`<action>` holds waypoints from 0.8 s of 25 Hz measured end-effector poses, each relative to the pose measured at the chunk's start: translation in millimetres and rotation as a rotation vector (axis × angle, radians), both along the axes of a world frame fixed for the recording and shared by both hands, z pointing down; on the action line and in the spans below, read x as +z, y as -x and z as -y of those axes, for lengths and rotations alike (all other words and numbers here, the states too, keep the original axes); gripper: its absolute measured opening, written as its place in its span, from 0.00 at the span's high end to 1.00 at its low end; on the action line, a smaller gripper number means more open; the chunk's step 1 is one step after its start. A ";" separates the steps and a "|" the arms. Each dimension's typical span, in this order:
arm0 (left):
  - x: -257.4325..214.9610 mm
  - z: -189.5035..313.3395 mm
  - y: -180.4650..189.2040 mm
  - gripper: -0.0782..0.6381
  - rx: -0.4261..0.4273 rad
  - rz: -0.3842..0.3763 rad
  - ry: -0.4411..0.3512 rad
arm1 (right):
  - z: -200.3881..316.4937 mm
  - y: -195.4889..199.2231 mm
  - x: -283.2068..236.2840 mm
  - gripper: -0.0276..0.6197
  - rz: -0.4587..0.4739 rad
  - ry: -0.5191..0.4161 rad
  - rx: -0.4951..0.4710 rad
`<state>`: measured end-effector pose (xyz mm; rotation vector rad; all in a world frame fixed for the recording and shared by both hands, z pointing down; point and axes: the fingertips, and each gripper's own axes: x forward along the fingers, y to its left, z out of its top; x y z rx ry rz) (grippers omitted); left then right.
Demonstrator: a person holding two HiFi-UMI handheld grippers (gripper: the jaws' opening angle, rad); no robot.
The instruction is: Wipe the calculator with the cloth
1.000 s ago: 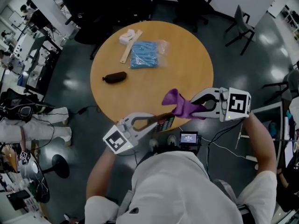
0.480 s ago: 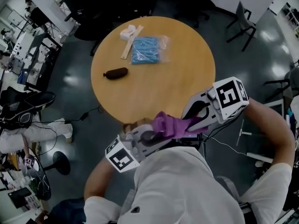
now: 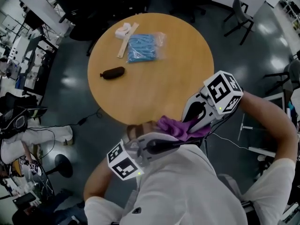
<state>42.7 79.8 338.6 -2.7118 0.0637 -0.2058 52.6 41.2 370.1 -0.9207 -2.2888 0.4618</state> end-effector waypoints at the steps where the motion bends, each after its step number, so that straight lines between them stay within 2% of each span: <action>1: -0.2 -0.7 -0.8 0.82 0.006 0.002 -0.005 | -1.1 0.2 0.7 0.81 -0.002 0.006 -0.005; 10: -3.6 -5.8 -3.1 0.82 0.025 -0.008 -0.014 | -2.6 2.1 4.0 0.81 -0.011 0.079 -0.018; 16: -8.7 -14.1 -10.0 0.82 0.054 -0.003 -0.041 | -4.7 0.9 4.2 0.81 -0.036 0.057 -0.070; 20: -17.1 -17.5 -13.6 0.82 0.071 -0.020 -0.052 | -4.7 1.7 2.2 0.81 -0.042 0.080 -0.088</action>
